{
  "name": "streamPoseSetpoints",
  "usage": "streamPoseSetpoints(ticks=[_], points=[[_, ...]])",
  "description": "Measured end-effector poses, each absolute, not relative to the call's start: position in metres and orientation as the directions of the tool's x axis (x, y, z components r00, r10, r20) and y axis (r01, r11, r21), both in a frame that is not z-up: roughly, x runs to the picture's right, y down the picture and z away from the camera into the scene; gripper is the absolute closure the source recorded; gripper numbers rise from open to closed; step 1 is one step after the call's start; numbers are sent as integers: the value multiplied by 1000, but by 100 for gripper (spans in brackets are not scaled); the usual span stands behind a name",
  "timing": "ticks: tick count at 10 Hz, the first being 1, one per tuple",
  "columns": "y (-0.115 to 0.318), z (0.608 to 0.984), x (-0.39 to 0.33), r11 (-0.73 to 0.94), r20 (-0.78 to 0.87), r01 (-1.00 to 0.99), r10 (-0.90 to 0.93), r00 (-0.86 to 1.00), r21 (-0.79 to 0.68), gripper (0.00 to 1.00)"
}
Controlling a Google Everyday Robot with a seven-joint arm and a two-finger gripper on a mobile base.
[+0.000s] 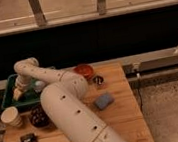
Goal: Wipe table surface with eraser
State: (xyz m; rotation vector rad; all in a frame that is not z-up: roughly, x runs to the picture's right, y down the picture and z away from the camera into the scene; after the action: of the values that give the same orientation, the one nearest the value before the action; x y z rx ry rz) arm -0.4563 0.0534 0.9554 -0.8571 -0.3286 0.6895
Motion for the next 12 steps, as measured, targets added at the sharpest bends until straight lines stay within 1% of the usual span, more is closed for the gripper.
streamPoseSetpoints(ticks=[9,10,12], points=[[54,955,-456,460,-3,-422,673,739,-781,100],[53,953,-454,470,1,-423,670,742,-774,100],[34,931,-440,522,27,-463,684,729,-716,100]])
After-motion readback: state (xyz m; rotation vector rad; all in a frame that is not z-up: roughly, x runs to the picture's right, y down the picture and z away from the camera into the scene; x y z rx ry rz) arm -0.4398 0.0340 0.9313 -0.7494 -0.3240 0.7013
